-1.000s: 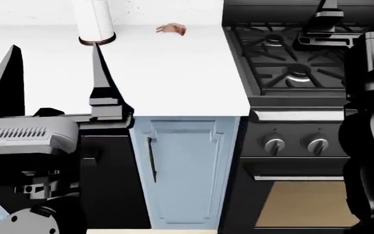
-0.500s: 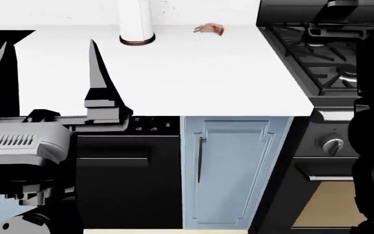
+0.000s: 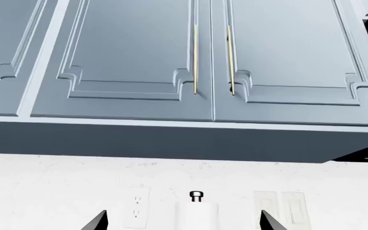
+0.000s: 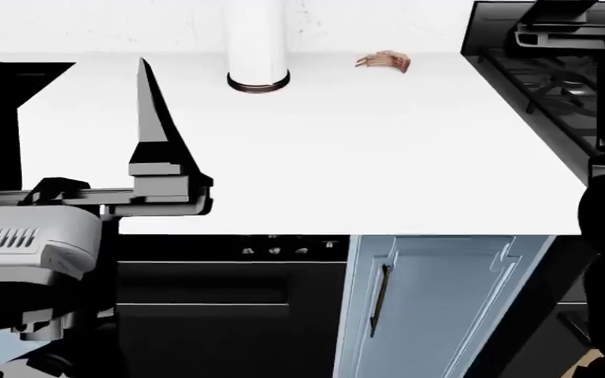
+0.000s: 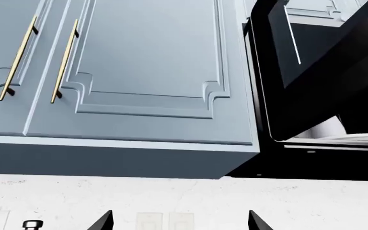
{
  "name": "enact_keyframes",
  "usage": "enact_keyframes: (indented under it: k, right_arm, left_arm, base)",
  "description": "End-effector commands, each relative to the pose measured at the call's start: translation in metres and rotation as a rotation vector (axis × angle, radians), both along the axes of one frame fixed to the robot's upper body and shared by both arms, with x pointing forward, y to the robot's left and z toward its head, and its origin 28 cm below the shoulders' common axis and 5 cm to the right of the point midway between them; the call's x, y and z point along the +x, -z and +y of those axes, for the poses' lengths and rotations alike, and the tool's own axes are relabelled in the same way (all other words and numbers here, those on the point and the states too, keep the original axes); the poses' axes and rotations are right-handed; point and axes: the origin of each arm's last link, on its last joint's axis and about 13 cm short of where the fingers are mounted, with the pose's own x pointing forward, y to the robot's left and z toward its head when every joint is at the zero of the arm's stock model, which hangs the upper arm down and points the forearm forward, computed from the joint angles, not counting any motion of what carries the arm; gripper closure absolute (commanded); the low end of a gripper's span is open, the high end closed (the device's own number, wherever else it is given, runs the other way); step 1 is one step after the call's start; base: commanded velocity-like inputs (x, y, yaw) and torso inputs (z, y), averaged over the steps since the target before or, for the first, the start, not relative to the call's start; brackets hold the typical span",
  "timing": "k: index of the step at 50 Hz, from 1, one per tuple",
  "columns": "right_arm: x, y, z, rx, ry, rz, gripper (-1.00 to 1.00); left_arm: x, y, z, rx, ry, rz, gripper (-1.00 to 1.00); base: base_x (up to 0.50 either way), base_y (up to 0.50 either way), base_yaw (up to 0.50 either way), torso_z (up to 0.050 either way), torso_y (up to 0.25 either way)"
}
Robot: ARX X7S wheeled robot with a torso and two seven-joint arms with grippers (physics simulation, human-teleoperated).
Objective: Close the microwave door
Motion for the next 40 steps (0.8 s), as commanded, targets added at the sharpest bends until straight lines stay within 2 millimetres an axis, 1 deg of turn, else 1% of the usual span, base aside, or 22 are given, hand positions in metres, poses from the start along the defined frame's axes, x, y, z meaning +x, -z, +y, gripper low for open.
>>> enact_keyframes:
  k: [1, 8, 13, 22, 40]
  right_arm:
    - [-0.011, -0.011, -0.001, 0.014, -0.01, -0.044, -1.0]
    - [-0.024, -0.024, -0.001, 0.029, -0.022, -0.076, -1.0]
    - [-0.03, -0.029, -0.001, 0.037, -0.026, -0.08, -1.0]
    - [-0.036, -0.034, -0.001, 0.047, -0.035, -0.092, -1.0]
    - [-0.039, -0.036, -0.001, 0.039, -0.038, -0.102, -1.0]
  left_arm:
    - [-0.014, -0.009, -0.002, 0.004, 0.009, -0.042, -1.0]
    - [-0.034, -0.019, -0.005, 0.013, 0.025, -0.096, -1.0]
    - [-0.04, -0.021, -0.007, 0.015, 0.03, -0.106, -1.0]
    - [-0.042, -0.021, -0.008, 0.015, 0.034, -0.105, -1.0]
    - [-0.042, -0.02, -0.009, 0.016, 0.037, -0.104, -1.0]
  base:
    - [0.5, 0.16, 0.0, 0.0, 0.0]
    - [0.5, -0.11, 0.0, 0.0, 0.0]
    - [0.41, -0.32, 0.0, 0.0, 0.0]
    - [0.3, -0.42, 0.0, 0.0, 0.0]
    - [0.26, -0.44, 0.0, 0.0, 0.001]
